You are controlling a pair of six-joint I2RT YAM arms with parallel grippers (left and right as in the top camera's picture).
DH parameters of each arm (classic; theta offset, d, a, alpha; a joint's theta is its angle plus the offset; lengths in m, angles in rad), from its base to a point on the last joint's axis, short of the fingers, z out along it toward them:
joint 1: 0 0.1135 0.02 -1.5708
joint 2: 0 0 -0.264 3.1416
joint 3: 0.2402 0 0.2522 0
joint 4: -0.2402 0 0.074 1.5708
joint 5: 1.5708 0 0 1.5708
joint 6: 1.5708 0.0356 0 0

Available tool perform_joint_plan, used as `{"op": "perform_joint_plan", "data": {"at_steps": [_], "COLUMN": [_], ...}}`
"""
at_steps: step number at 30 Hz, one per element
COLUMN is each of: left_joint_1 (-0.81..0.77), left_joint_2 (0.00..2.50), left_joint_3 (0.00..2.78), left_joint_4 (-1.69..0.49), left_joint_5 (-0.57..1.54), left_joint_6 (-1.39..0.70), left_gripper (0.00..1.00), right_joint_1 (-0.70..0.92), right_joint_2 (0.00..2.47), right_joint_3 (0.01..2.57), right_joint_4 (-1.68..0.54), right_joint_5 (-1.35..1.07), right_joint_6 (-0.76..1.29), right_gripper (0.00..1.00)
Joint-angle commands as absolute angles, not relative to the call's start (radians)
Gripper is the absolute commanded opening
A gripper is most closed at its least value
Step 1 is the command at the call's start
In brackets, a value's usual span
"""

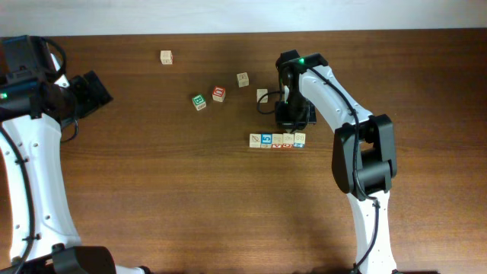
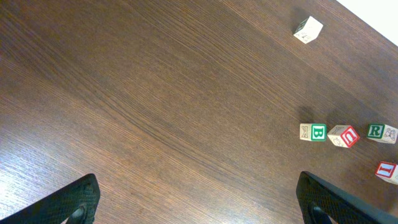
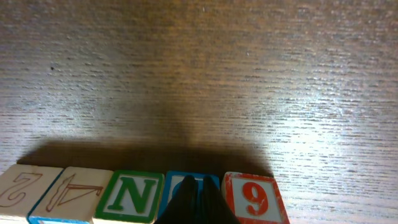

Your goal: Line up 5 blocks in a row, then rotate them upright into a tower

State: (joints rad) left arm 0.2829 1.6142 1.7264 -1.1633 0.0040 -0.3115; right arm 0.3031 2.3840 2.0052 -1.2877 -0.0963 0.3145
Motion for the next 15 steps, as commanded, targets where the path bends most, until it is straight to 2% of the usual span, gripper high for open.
{"op": "perform_joint_plan", "data": {"at_steps": [1,15], "left_joint_1": [0.284,0.284], "left_joint_2": [1.624,1.624], "left_joint_3": [1.747,1.747], "left_joint_4": [-1.164,-1.164], "left_joint_5": [0.015,0.015], "left_joint_6": [-0.322,-0.322], "left_gripper": [0.99,0.99], "right_joint_1": [0.309,0.241], "right_joint_2": [2.38,2.38], "right_joint_3": [1.999,2.115], "right_joint_4": [-1.295,-1.326], "right_joint_5": [-0.102,-0.097], "right_joint_6": [0.323,0.307], "right_gripper": [0.06,0.07]}}
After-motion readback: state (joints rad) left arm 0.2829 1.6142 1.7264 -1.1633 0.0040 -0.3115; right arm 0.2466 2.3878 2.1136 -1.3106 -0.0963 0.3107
